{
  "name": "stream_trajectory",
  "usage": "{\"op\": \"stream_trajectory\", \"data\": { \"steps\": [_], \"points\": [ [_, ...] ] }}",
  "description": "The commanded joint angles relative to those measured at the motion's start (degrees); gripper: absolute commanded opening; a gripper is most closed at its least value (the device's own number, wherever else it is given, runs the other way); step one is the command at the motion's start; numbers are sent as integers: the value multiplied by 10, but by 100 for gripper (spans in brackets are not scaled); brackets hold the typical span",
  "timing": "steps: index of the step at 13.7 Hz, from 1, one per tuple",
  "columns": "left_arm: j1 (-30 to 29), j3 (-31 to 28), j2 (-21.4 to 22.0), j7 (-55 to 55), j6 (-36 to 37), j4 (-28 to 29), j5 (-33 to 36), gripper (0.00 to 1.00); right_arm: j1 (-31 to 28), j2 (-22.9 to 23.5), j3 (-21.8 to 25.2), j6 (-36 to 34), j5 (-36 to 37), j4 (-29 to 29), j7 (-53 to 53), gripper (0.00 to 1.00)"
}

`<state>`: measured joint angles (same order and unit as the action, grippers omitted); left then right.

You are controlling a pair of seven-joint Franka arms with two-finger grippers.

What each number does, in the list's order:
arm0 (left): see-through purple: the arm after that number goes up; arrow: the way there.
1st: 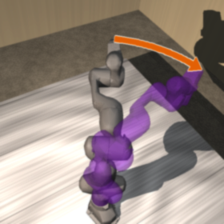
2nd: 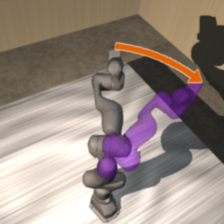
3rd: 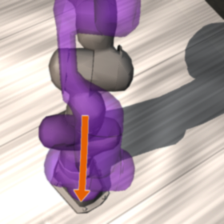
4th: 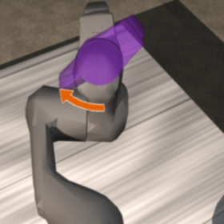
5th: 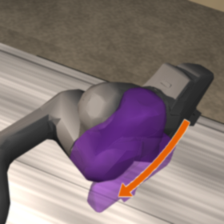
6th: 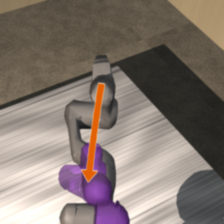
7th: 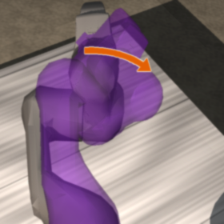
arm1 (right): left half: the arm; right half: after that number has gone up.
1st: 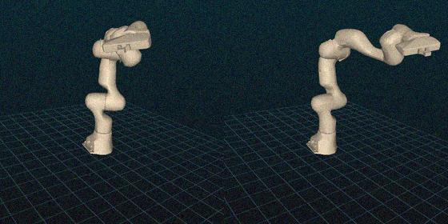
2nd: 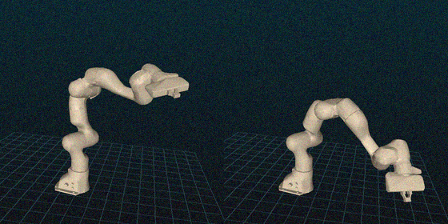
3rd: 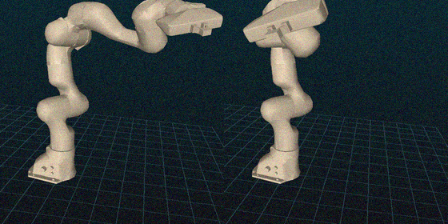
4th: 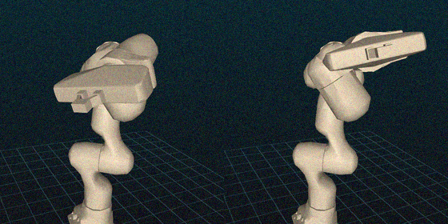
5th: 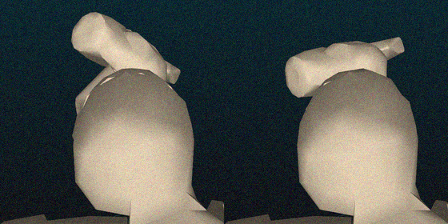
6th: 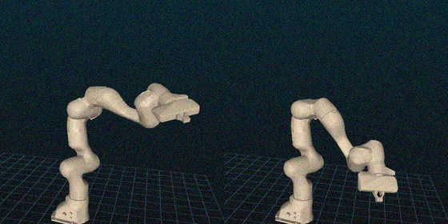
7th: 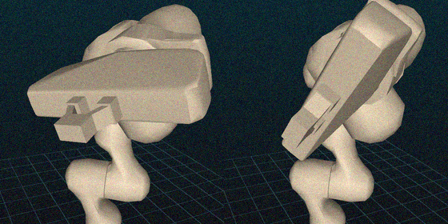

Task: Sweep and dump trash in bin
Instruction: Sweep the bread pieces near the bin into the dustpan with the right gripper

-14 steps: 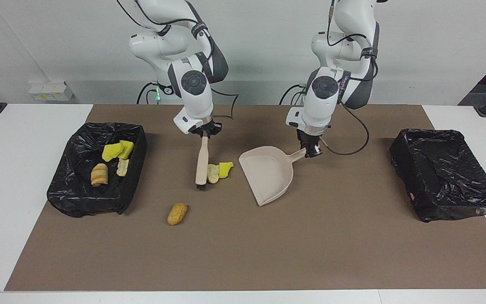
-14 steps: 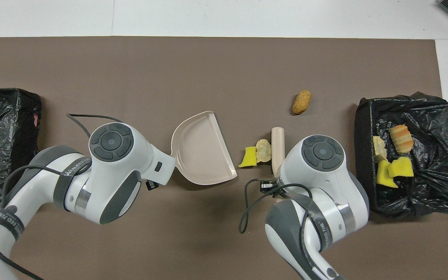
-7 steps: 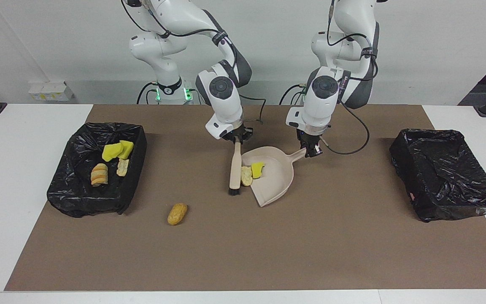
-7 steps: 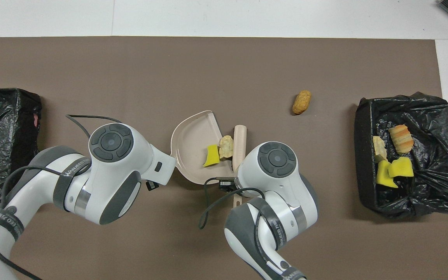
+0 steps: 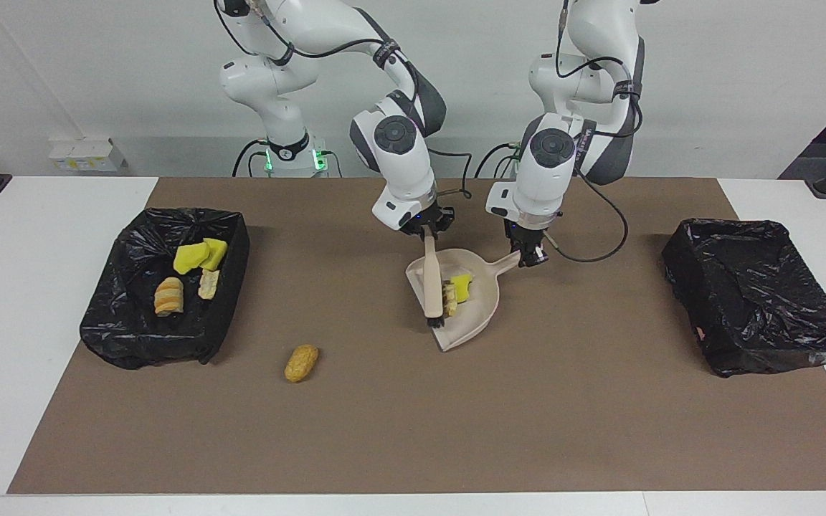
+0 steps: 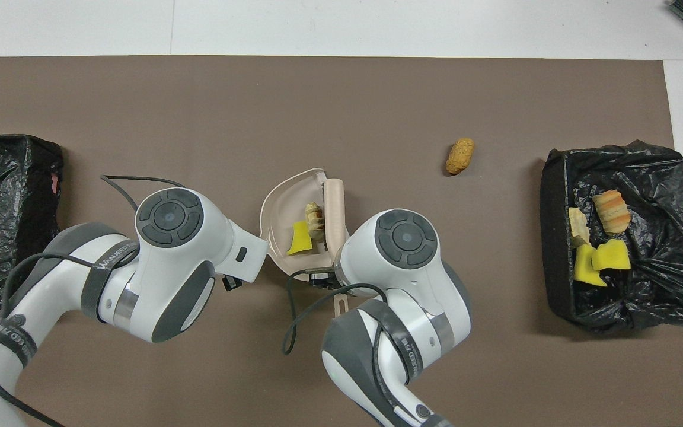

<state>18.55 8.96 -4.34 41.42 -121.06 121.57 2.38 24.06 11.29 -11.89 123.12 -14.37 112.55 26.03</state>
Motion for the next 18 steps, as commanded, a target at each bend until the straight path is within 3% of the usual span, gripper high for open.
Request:
{"op": "stream_trajectory", "data": {
  "steps": [1,5,11,14,16,18],
  "points": [
    [6,-6,21,-15,-9,22,6,0,-21,-21,2,-21,6,-1,-60,0],
    [5,-6,22,-16,-9,31,3,0,-84,-10,0,-10,82,-5,-161,0],
    [5,-6,30,-61,-14,44,-8,0,-193,63,-1,-52,225,-125,-215,0],
    [3,-6,30,-63,-16,44,-35,24,-240,98,0,-96,300,-181,-277,0],
    [6,-6,31,-63,-16,45,-37,59,-272,123,0,-98,332,-203,-307,0],
    [6,-6,31,-63,-17,47,-37,59,-278,151,1,-101,349,-212,-309,0]
  ]
}}
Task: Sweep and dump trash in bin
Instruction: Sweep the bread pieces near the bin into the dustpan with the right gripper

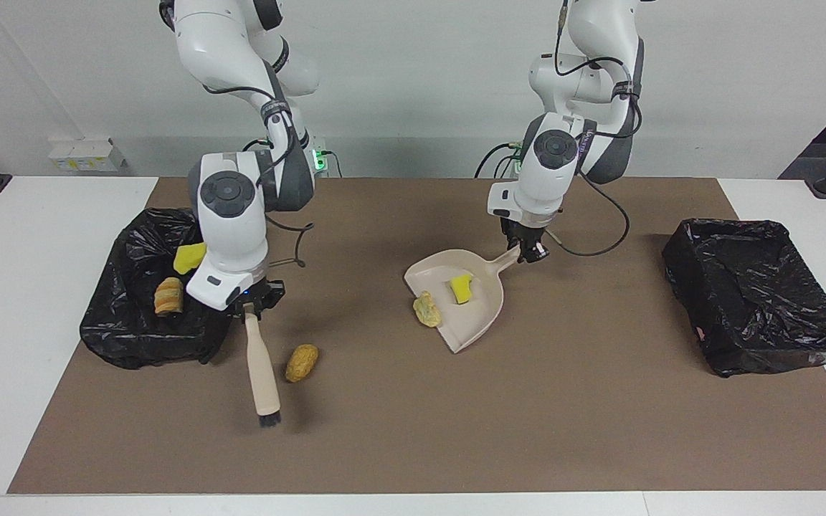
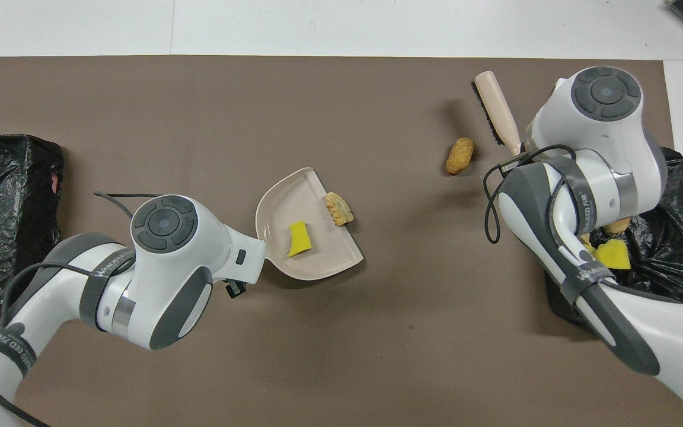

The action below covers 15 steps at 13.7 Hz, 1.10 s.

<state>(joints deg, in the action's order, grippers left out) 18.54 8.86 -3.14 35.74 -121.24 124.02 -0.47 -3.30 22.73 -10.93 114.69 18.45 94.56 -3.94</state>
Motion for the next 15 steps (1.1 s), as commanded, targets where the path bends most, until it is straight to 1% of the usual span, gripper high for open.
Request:
{"op": "stream_trajectory", "data": {
  "steps": [1,2,4,6,7,9,10,11,12,13,14,15],
  "points": [
    [8,-5,12,-6,-19,22,-8,58,-5,44,-9,-20,19,-32,-9,0],
    [18,-6,9,-12,-29,23,-8,58,-4,45,-9,-21,12,-32,-9,0],
    [18,-6,9,-17,-32,23,-8,58,15,46,-11,-25,-9,-25,1,0],
    [18,-6,11,-15,-33,31,-8,56,47,47,-11,-44,-56,-19,32,0],
    [18,-6,15,-15,-35,41,-8,56,71,47,-11,-53,-69,-18,58,0],
    [17,-6,14,-14,-34,42,-8,53,104,40,-15,-68,-102,-3,101,0],
    [19,-6,11,-13,-33,42,-8,42,126,35,-15,-68,-125,11,116,0],
    [18,-7,9,-12,-28,38,-8,26,145,20,-15,-62,-140,33,127,0],
    [17,-7,9,-10,-25,34,-8,4,166,8,-15,-61,-152,50,139,0],
    [16,-8,8,-9,-24,33,-8,0,184,-2,-15,-61,-160,63,150,0],
    [16,-8,8,-9,-23,31,-8,0,202,-16,-15,-59,-167,87,154,0],
    [16,-8,7,-10,-21,26,-8,0,218,-30,-15,-46,-190,112,151,0]
  ]
}}
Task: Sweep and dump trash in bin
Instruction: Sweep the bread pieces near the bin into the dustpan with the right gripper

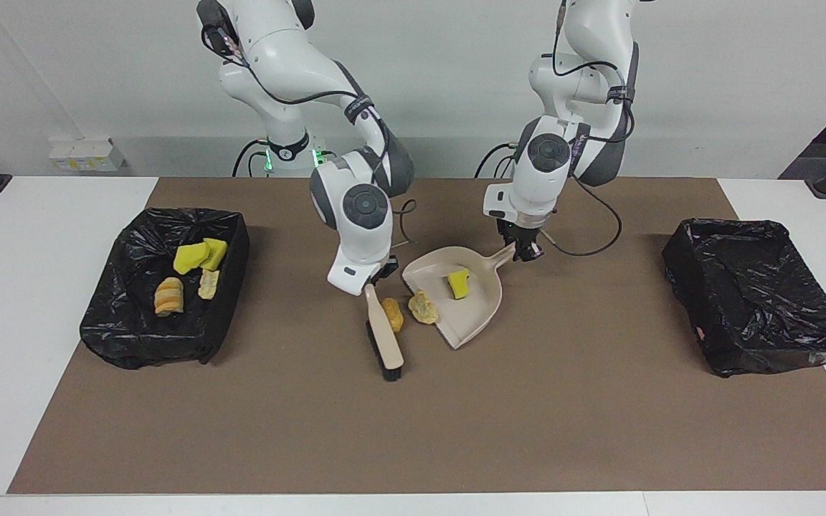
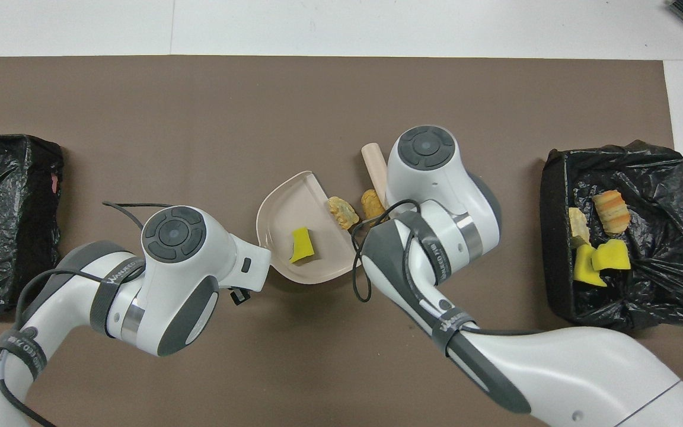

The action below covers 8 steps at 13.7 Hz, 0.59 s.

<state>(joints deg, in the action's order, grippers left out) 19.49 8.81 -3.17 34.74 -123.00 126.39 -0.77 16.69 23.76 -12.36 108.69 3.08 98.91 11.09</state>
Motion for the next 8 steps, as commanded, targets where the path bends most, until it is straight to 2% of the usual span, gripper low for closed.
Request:
{"op": "stream_trajectory", "data": {
  "steps": [1,4,8],
  "points": [
    [7,-7,6,-2,-3,3,-5,0,32,-47,-1,31,-59,77,-6,0],
    [6,-7,6,0,-4,3,-5,0,66,-56,-15,31,-108,77,0,0],
    [2,-7,6,3,-11,3,-4,0,72,-58,-14,28,-115,59,21,0]
  ]
}}
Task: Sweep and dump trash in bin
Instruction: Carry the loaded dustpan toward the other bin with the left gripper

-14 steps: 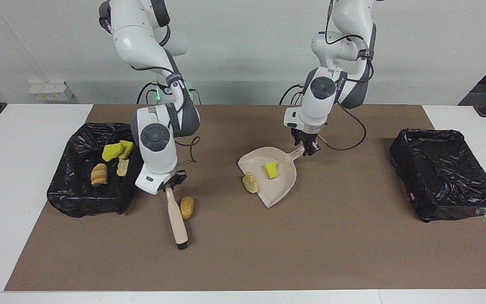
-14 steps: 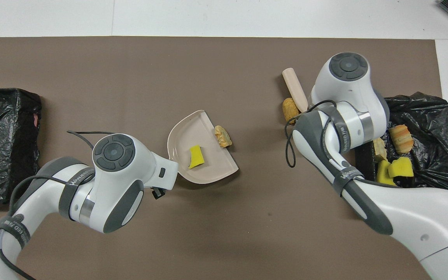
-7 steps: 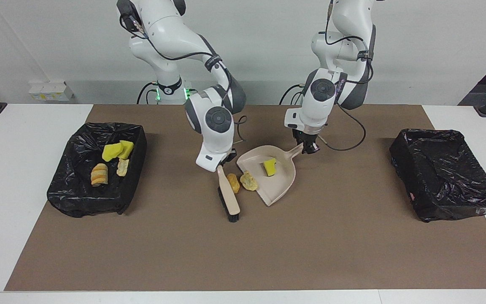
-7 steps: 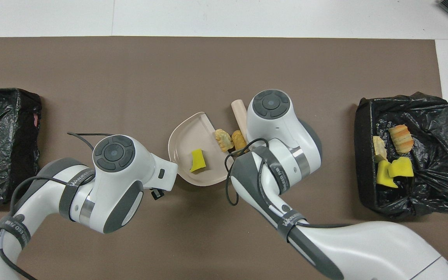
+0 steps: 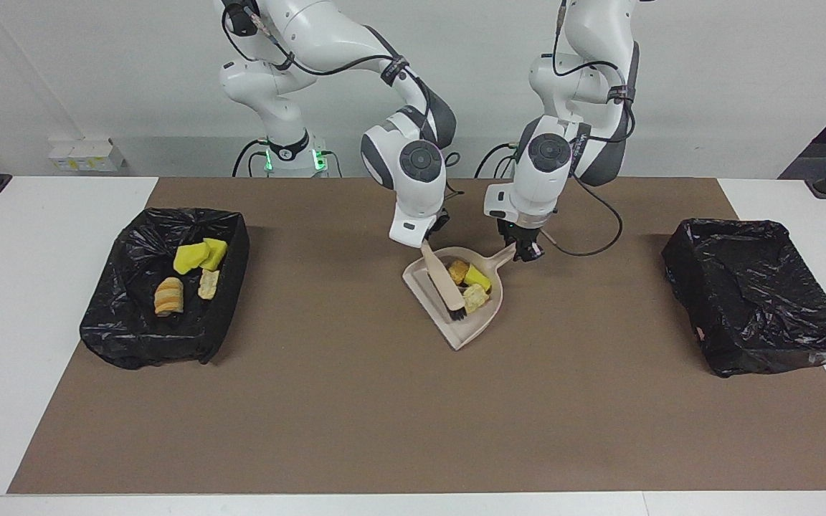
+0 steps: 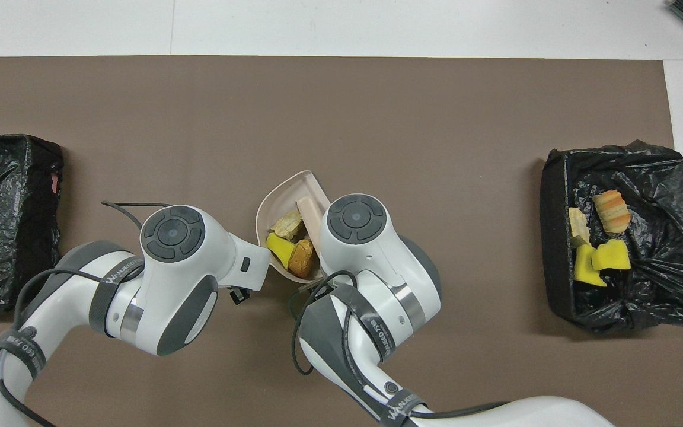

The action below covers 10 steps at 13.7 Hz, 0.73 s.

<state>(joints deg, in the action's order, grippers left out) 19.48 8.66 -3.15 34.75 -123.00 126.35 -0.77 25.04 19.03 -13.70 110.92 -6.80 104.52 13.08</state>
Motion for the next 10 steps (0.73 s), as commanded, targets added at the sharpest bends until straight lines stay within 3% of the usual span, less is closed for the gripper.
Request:
{"op": "stream_trajectory", "data": {
  "steps": [1,7,10],
  "points": [
    [0,-7,9,6,-14,3,-4,0,-17,-21,-1,4,-16,1,1,0],
    [-55,-7,39,27,13,1,-4,0,-47,-76,0,-51,-16,3,3,0],
    [-105,-8,80,50,36,1,-5,0,-47,-84,0,-59,-16,10,7,0]
  ]
}}
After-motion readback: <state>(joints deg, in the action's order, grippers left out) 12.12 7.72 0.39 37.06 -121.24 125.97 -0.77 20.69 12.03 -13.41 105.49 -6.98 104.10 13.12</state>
